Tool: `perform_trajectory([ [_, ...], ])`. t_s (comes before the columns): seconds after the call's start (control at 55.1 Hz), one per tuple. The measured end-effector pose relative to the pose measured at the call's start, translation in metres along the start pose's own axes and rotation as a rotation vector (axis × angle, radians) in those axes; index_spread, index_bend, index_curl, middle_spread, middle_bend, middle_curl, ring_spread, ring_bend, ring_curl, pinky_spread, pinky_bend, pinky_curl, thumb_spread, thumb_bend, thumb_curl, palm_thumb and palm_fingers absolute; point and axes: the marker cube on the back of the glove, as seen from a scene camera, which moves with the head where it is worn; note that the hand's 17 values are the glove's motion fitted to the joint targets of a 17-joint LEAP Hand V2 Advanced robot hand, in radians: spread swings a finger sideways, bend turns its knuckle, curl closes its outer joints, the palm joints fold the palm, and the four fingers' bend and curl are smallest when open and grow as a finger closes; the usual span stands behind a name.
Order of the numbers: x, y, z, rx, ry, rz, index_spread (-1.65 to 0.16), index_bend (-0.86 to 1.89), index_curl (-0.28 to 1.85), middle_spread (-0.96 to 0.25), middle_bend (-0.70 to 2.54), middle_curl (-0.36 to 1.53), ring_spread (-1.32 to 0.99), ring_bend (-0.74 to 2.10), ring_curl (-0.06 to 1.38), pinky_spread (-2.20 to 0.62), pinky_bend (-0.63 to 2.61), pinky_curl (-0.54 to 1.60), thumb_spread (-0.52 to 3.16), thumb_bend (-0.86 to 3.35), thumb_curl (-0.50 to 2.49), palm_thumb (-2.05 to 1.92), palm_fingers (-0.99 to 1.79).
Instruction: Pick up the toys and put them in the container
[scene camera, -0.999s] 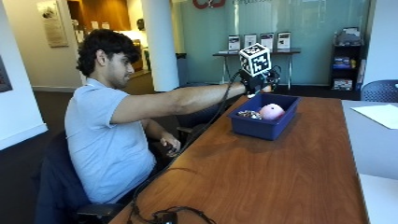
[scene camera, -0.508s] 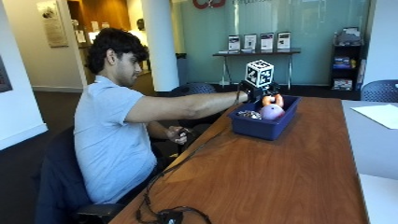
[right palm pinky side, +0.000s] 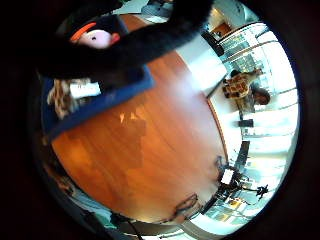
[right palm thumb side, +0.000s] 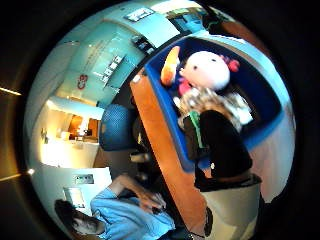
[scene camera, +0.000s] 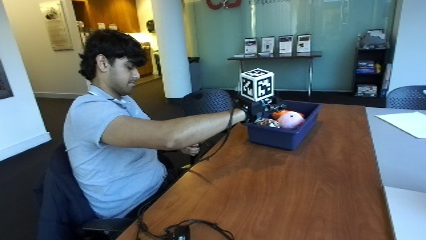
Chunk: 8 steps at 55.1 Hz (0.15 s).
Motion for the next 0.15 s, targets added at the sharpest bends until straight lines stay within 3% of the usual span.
perform_trajectory([
  [0.145,0.026,0.051,0.016,-0.046,-0.004,0.022,-0.31,0.35,0.39,0.0,0.17,0.33,-0.1,0.22,0.31,-0.03,0.5,0.31,1.59,0.2,0.17,-0.05,0.0],
])
